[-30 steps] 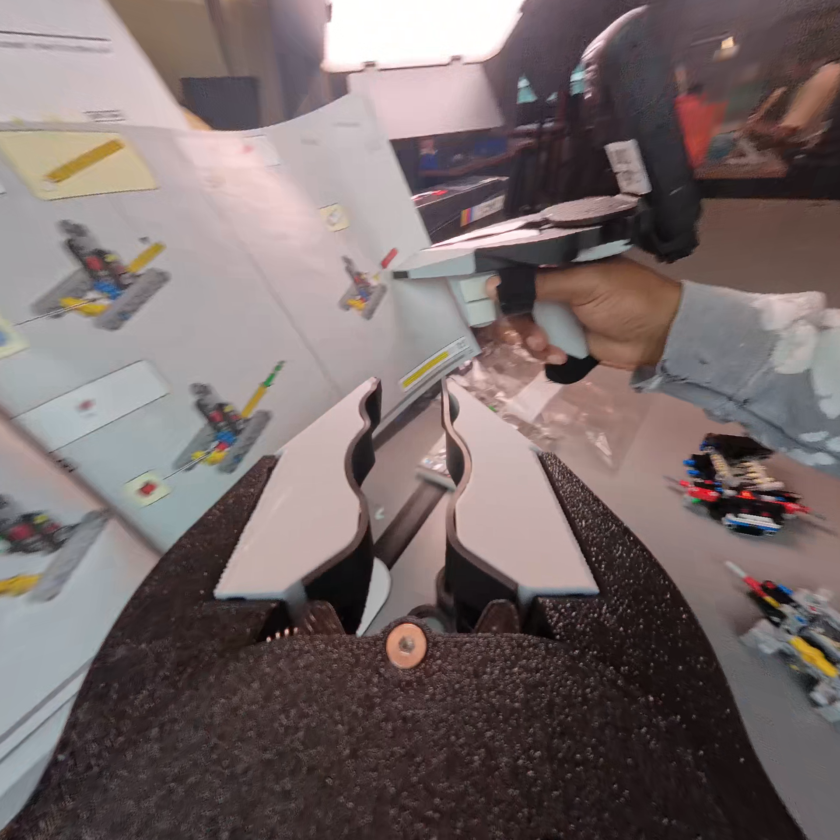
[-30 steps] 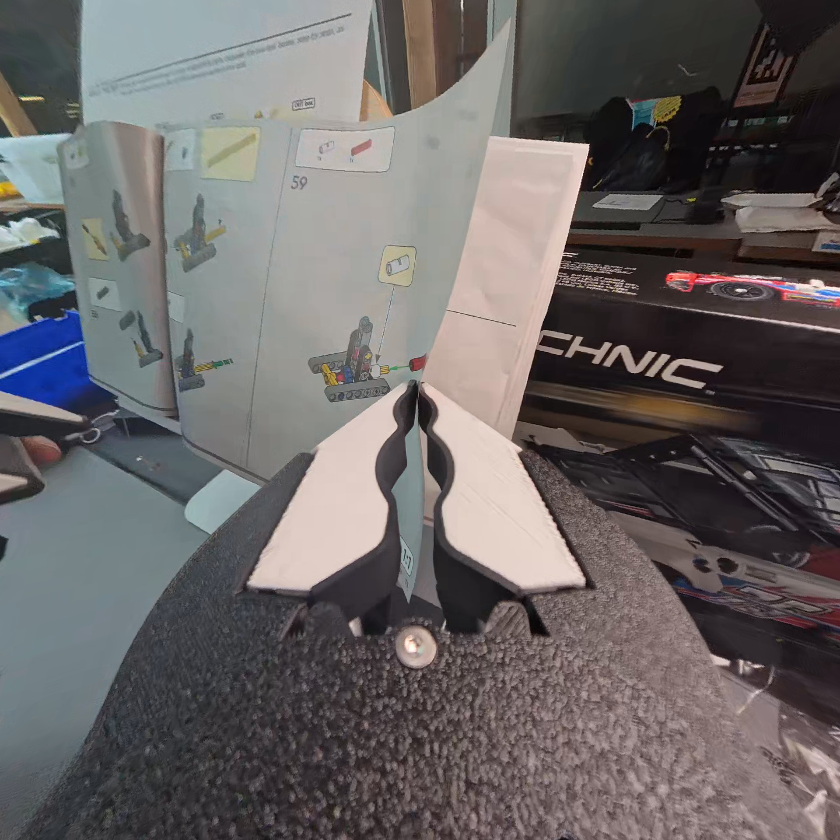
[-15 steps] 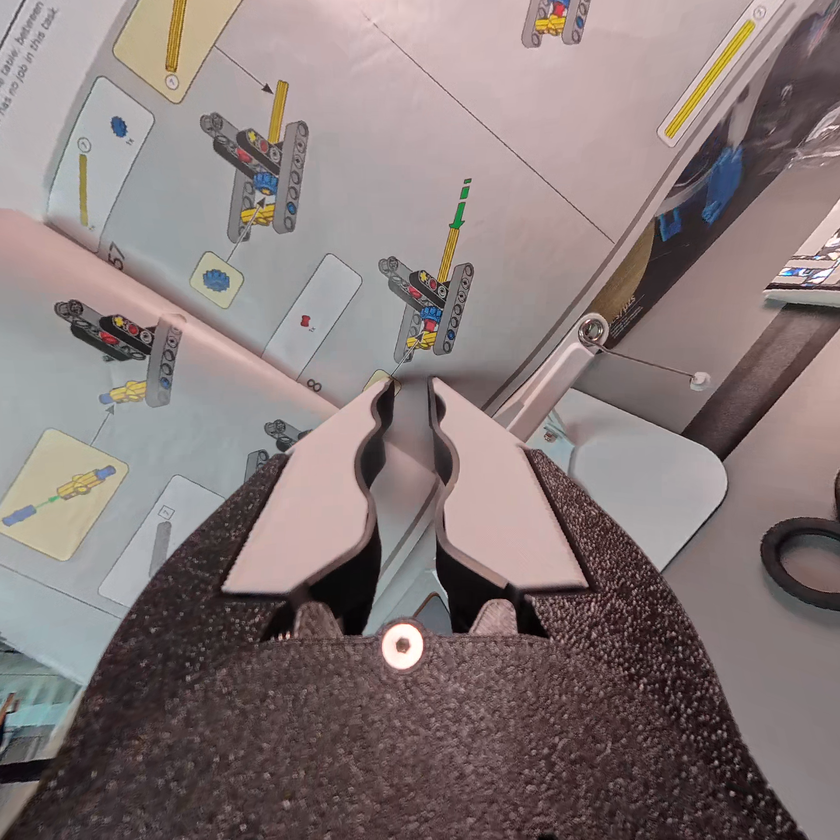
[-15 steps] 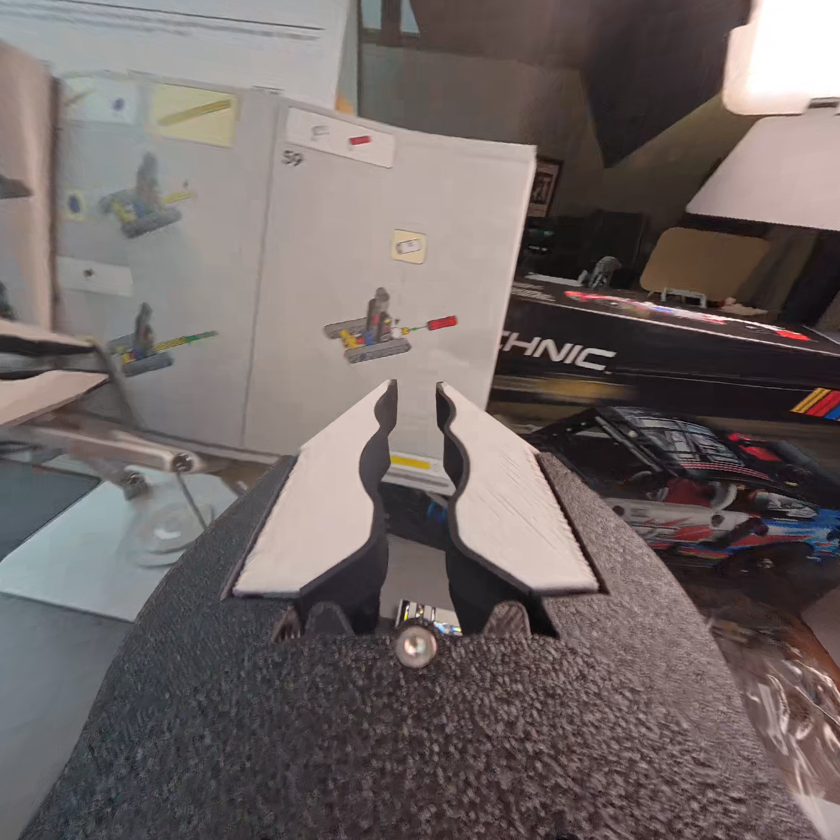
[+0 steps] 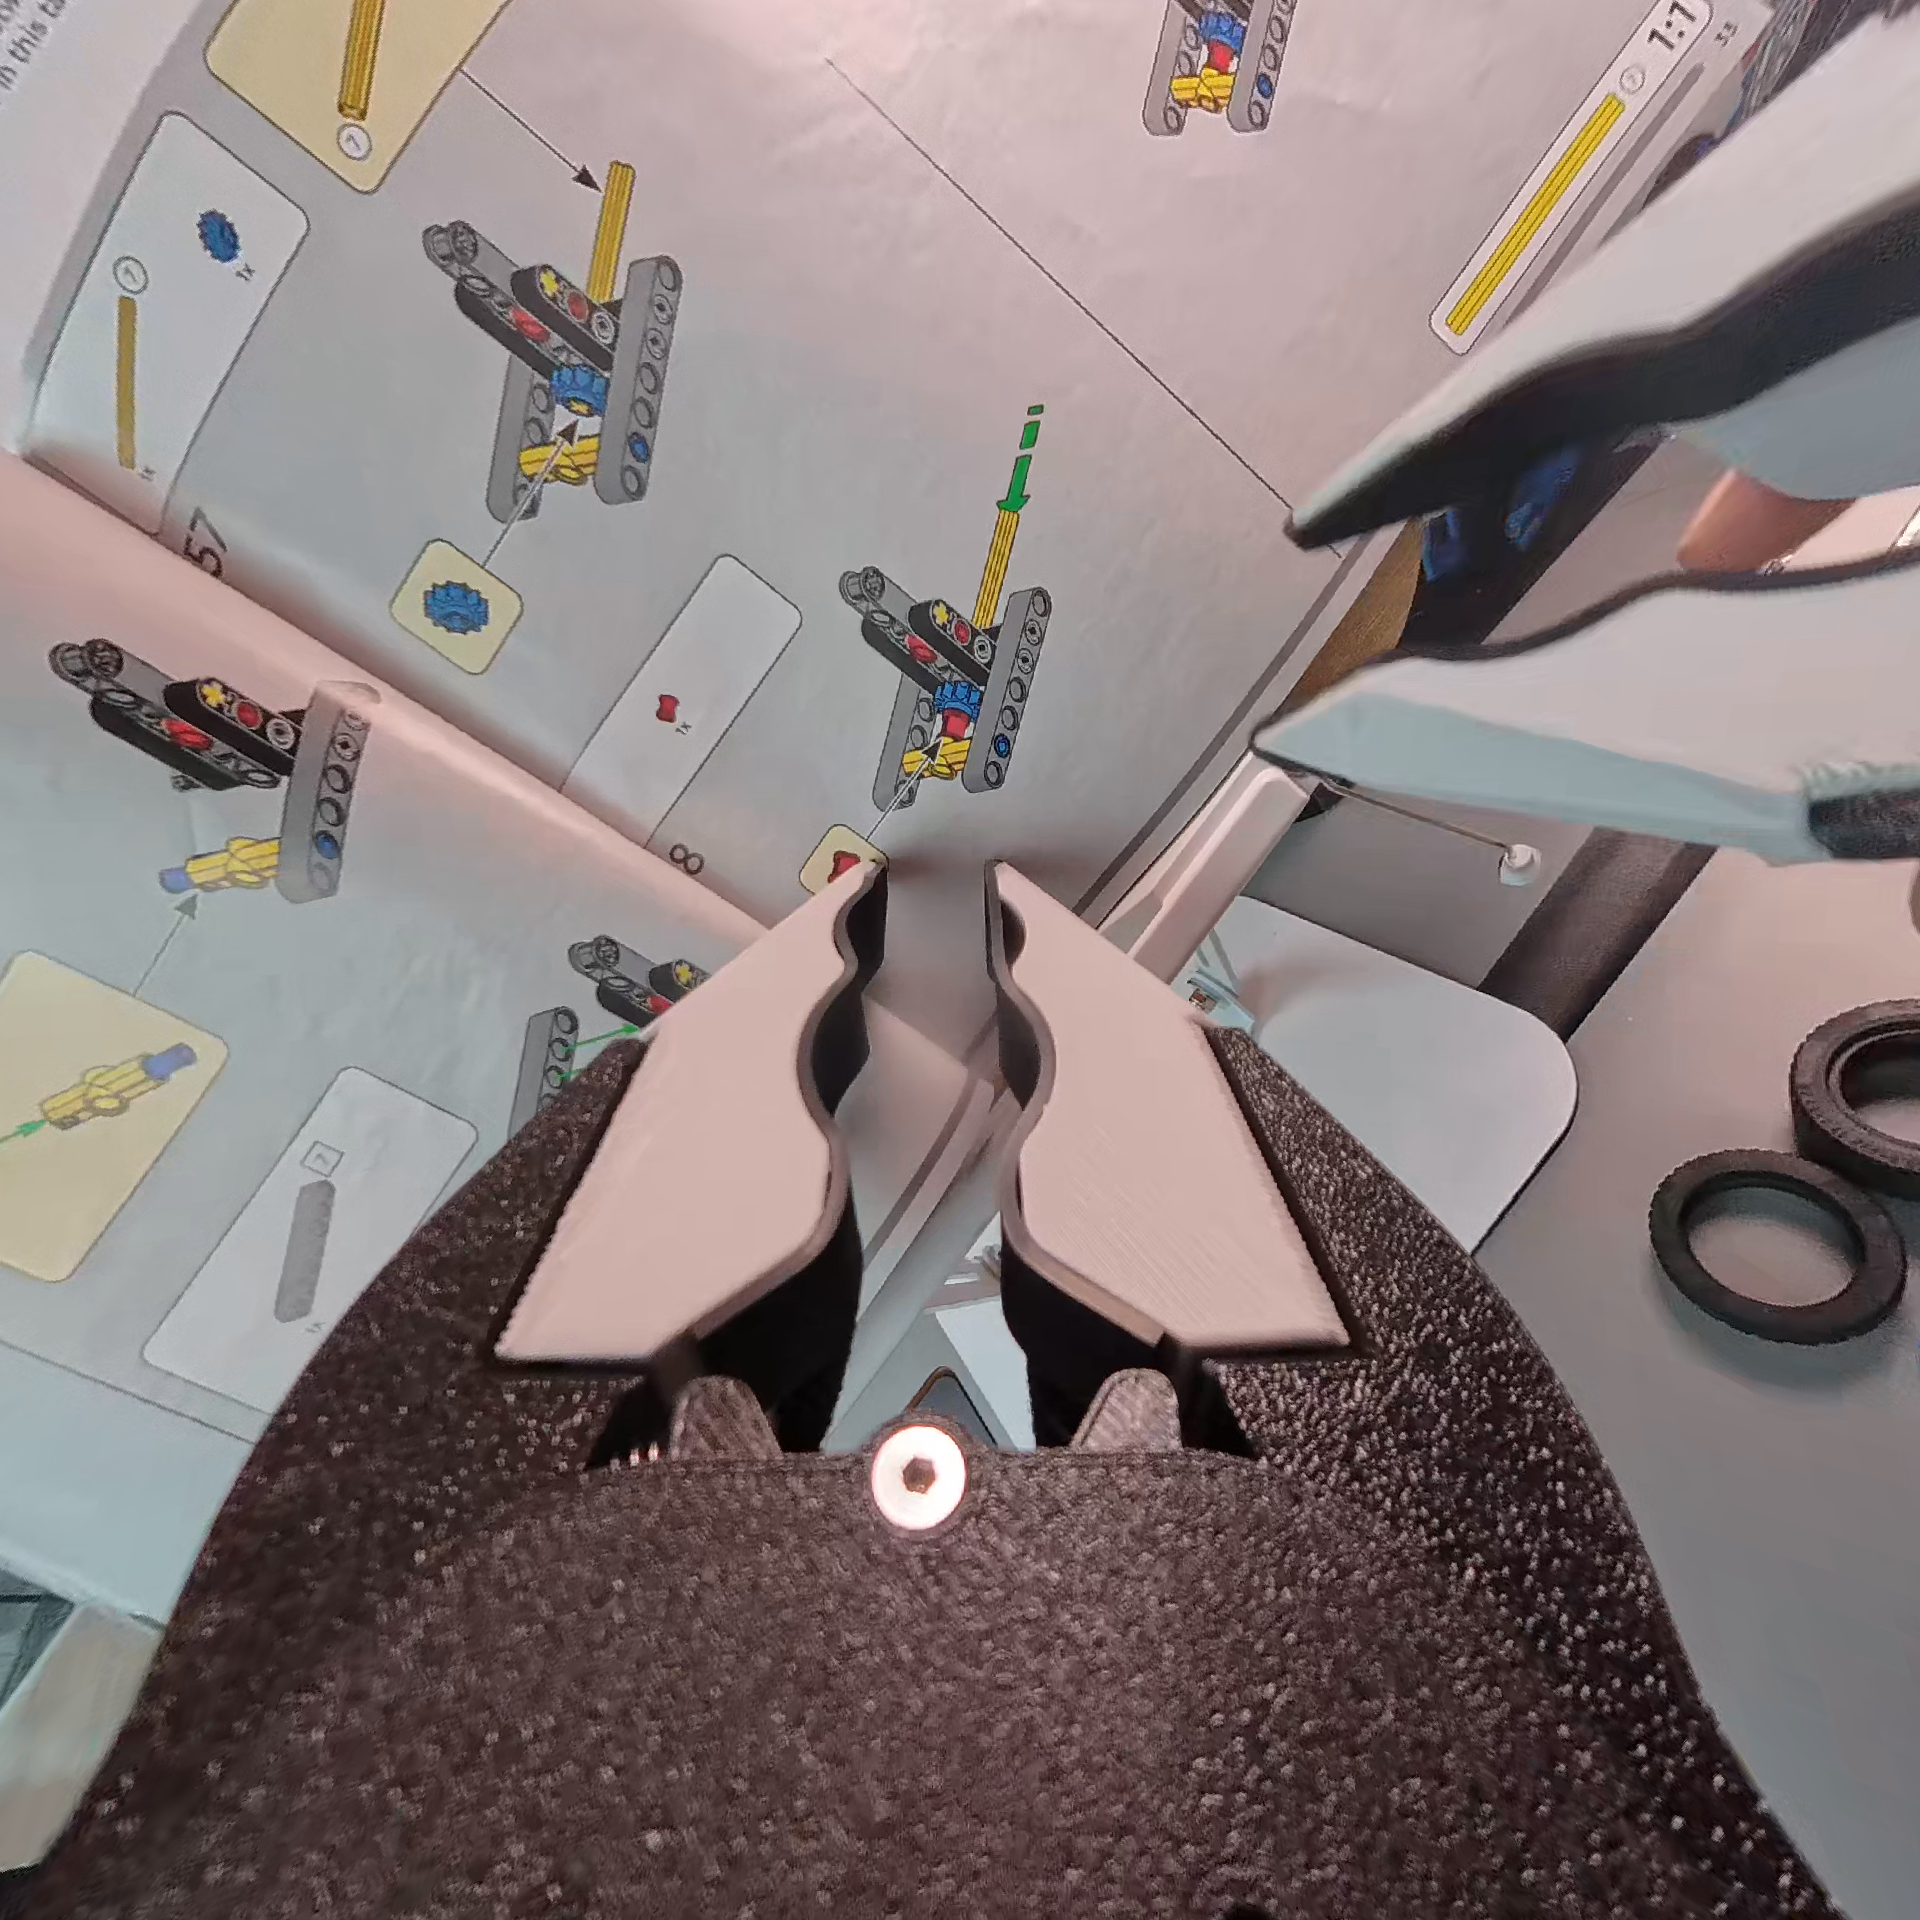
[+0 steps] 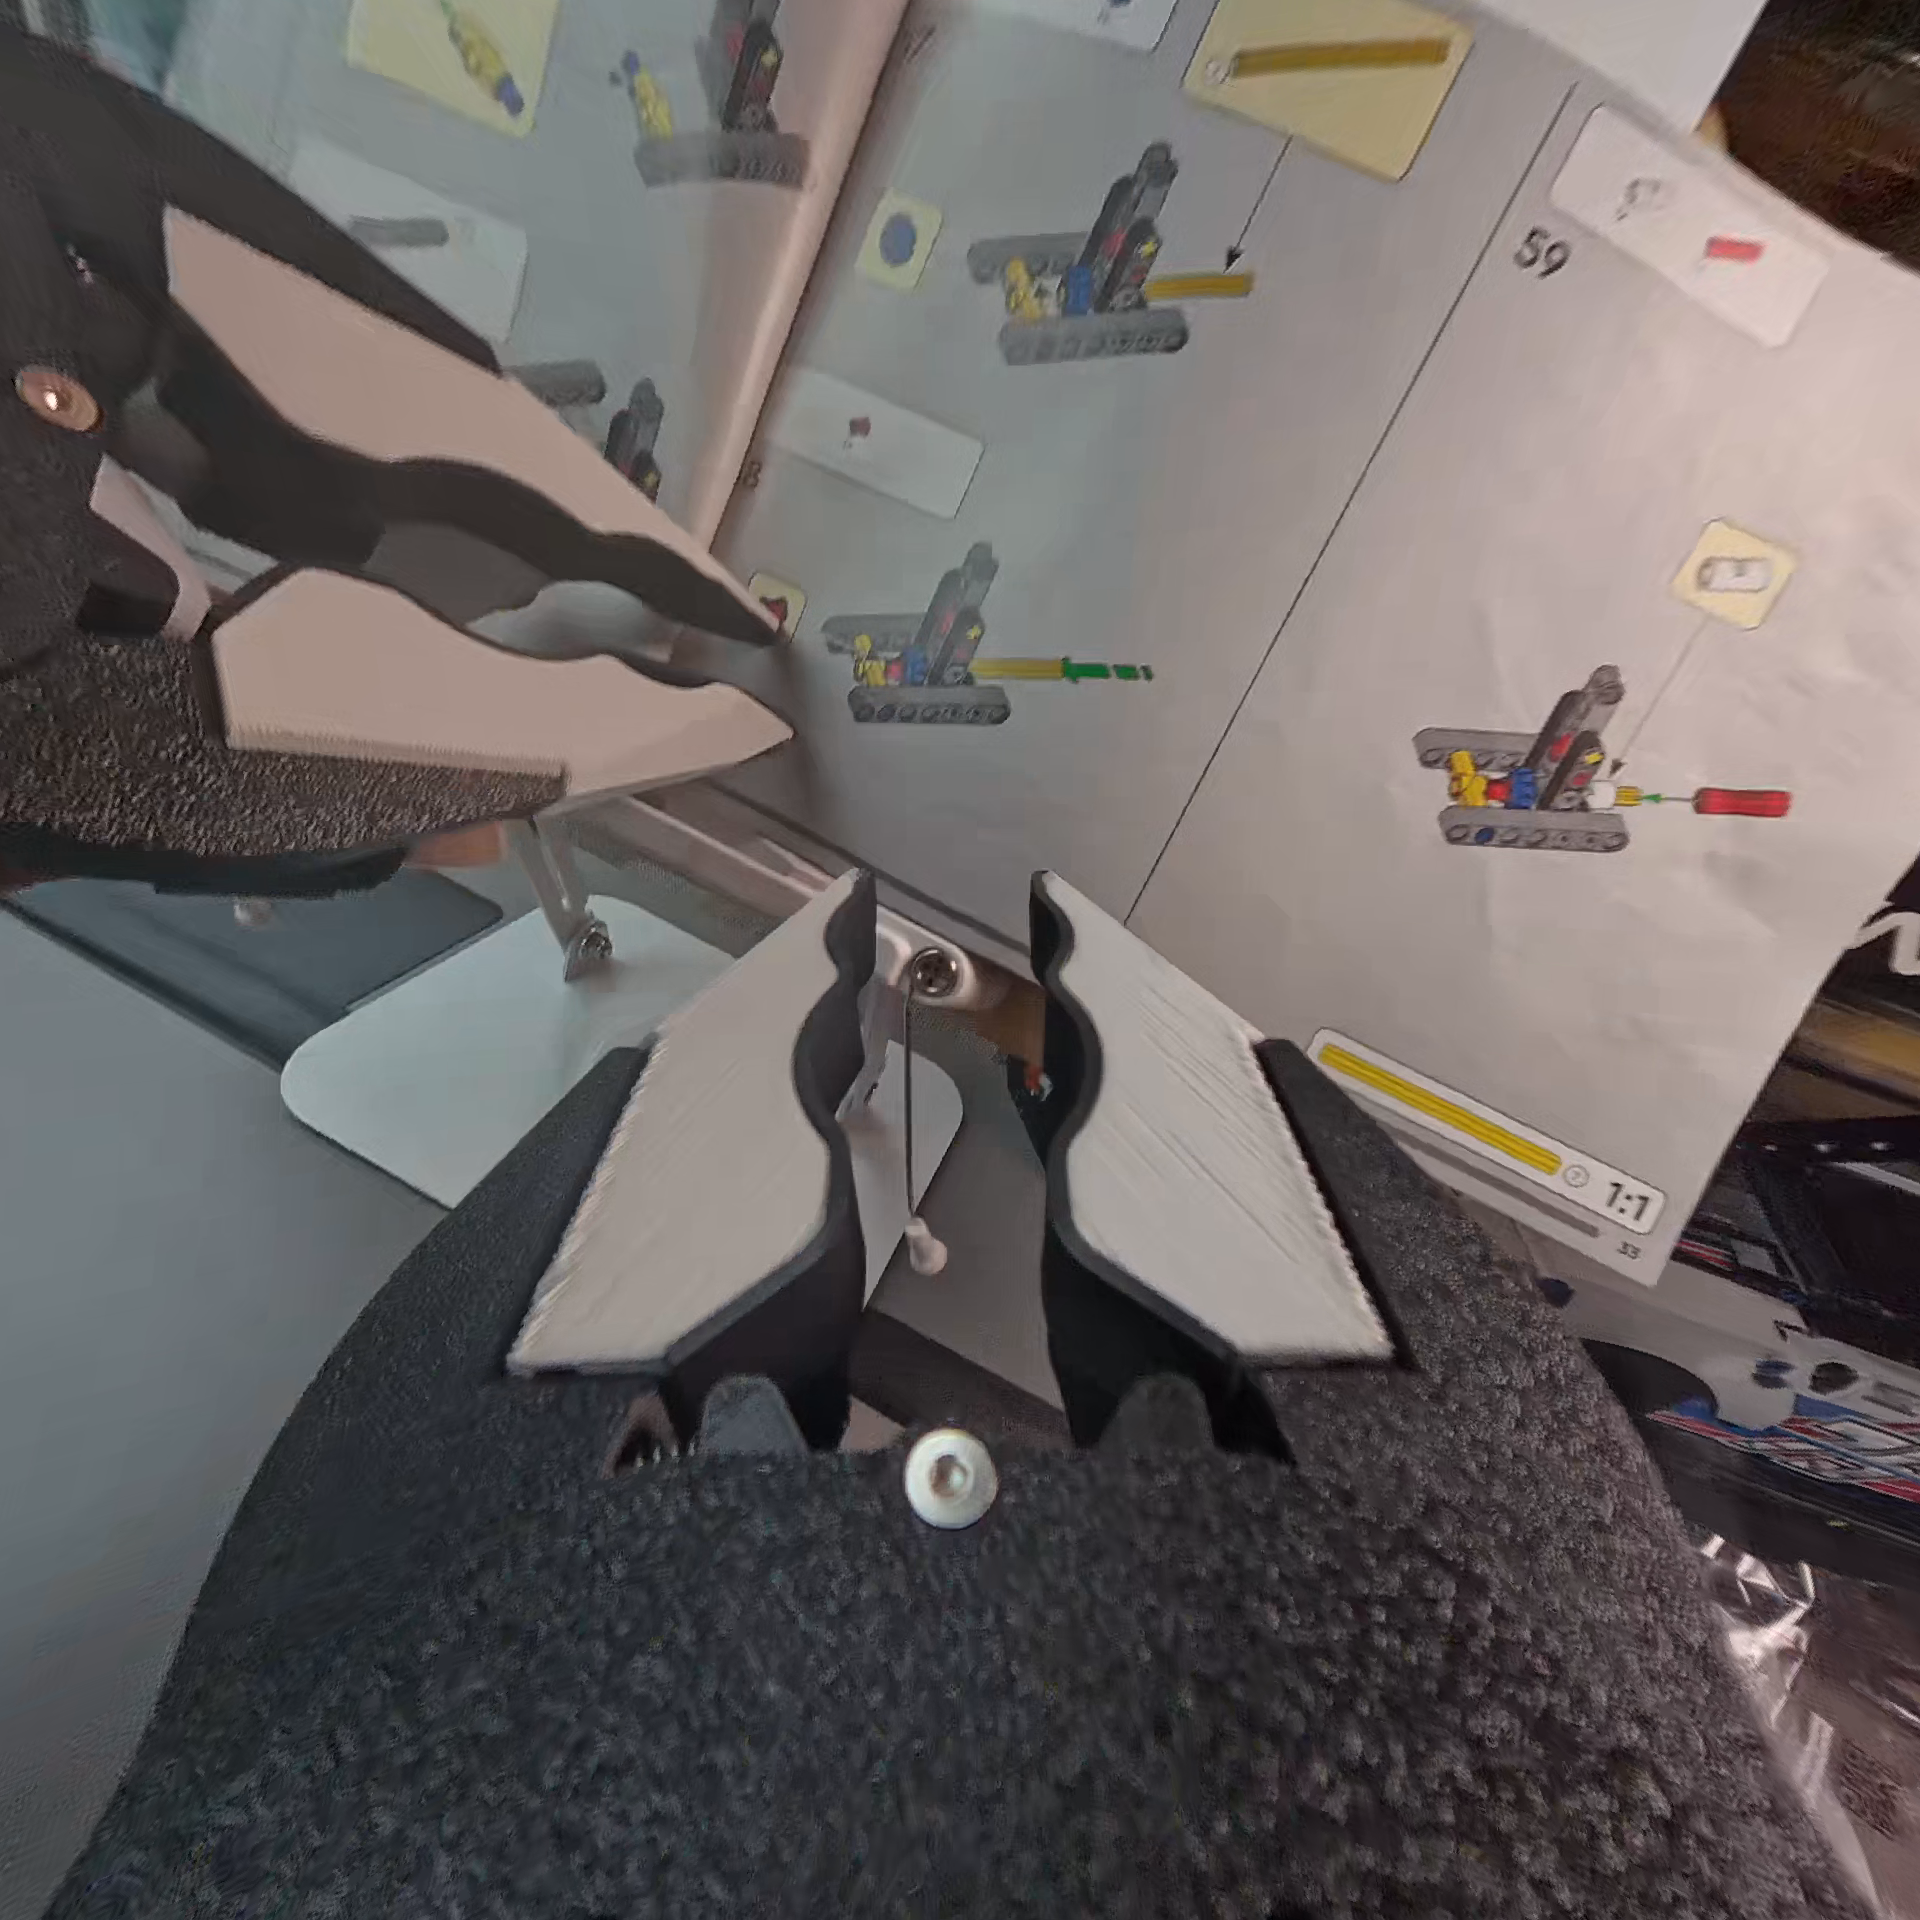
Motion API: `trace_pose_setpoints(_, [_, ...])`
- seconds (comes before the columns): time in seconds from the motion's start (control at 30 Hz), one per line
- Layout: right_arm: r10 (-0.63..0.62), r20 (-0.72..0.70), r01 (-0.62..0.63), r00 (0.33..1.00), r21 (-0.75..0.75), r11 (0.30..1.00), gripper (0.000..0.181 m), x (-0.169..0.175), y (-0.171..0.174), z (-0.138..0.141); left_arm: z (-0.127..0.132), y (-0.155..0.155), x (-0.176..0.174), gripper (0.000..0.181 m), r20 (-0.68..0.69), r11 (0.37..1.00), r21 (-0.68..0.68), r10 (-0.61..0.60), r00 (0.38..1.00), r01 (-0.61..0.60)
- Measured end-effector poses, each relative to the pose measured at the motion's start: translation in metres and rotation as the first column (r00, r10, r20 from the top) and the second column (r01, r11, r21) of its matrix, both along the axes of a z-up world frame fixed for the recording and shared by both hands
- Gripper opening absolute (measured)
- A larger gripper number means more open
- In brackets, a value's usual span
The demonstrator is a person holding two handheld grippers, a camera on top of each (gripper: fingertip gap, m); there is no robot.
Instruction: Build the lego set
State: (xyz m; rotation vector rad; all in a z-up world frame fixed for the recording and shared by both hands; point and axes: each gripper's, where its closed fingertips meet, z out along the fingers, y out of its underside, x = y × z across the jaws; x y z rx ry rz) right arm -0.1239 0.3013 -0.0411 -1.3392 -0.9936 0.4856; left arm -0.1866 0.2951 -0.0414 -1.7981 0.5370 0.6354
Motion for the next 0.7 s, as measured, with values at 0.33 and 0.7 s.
trace_pose_setpoints(0.33, [-0.127, -0.065, 0.119, 0.990, -0.105, 0.987, 0.039, -0.009, 0.044, 0.008, 0.014, -0.028, -0.006, 0.030, 0.210, 0.991, 0.124, -0.085, 0.974, 0.059])
trace_pose_setpoints(0.7, [-0.067, -0.145, 0.050, 0.987, -0.117, 0.992, 0.052, -0.010, 0.035, 0.006, 0.020, -0.095, -0.139, 0.111, 0.739, 0.910, 0.249, 0.042, 0.672, -0.330])
